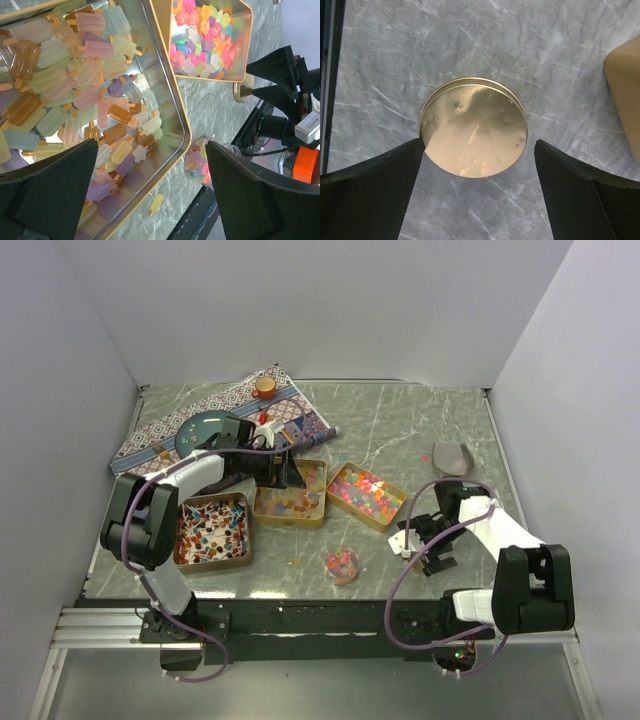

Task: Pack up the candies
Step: Pick up the bottle lid at the center of the board.

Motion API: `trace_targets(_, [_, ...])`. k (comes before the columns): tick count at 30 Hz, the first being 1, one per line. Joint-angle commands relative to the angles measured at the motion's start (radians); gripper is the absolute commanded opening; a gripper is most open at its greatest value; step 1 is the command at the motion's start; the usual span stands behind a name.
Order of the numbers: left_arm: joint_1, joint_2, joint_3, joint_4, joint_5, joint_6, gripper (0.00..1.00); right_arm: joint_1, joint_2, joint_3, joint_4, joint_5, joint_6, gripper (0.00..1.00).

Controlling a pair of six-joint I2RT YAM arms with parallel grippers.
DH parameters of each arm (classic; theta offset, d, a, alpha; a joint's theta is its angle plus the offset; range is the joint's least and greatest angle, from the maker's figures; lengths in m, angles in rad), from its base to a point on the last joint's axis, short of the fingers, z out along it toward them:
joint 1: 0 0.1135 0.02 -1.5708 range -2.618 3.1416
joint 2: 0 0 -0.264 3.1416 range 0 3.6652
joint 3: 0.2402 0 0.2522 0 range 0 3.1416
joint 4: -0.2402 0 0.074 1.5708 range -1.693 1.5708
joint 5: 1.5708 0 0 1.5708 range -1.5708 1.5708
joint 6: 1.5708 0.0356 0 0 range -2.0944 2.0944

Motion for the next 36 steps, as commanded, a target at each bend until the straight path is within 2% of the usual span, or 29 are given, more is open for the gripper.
trace_targets(1, [-0.003,0.006,0.04,0.018,0.019,0.001,0.97,-0.002,-0.02,-0.051,0.027,0.019,-0.098,1.0])
trace_targets(9, [-0.005,0.006,0.038,0.02,0.016,0.003,0.97,0.0,-0.041,-0.009,-0.02,-0.015,-0.055,1.0])
trace_targets(15, [-0.005,0.015,0.049,0.02,0.02,0.004,0.97,-0.002,-0.057,0.021,-0.083,-0.041,-0.084,1.0])
trace_targets(21, [-0.005,0.017,0.046,0.02,0.026,0.0,0.97,0.0,-0.055,0.008,-0.121,-0.004,-0.111,1.0])
trace_targets(28, [-0.005,0.027,0.055,0.026,0.029,-0.008,0.97,0.0,-0.089,-0.056,0.003,0.022,-0.093,1.0])
trace_targets(36, [-0.005,0.032,0.054,0.024,0.028,-0.005,0.97,0.0,-0.021,-0.058,0.066,0.04,-0.053,1.0])
